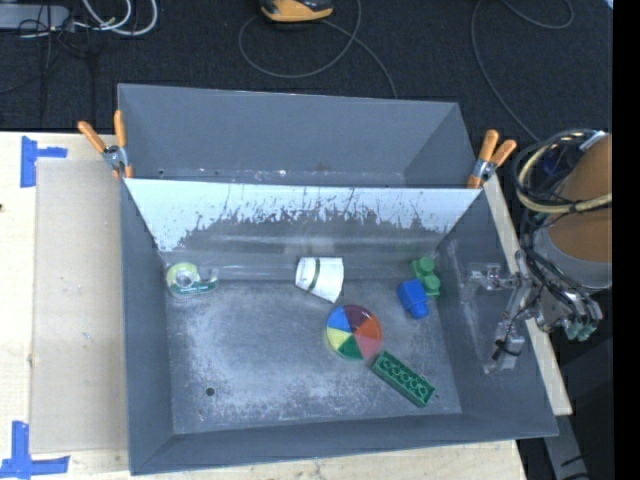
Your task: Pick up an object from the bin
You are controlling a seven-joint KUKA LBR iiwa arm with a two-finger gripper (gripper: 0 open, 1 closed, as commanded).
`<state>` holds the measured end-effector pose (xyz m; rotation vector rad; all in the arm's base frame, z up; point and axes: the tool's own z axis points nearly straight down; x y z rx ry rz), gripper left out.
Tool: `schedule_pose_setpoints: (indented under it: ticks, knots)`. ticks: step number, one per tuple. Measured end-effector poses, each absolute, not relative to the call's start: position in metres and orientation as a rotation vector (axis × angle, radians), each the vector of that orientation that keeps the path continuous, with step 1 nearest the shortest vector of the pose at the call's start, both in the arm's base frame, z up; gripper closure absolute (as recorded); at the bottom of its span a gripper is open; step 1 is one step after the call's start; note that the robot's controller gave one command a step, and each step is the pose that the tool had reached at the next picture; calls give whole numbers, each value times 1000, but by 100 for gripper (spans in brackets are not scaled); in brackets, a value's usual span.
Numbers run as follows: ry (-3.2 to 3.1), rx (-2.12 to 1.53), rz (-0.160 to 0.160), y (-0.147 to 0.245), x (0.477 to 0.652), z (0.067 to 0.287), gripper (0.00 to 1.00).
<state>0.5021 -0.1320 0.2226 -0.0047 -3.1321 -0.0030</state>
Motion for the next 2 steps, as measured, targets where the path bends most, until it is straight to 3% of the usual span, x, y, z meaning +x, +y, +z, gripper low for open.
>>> schedule_pose_setpoints:
  ticks: [1, 2]
  knots:
    - [-3141, 2, 0, -131, 504, 227, 0]
    - [-3132, -194, -2, -114, 489, 152, 0]
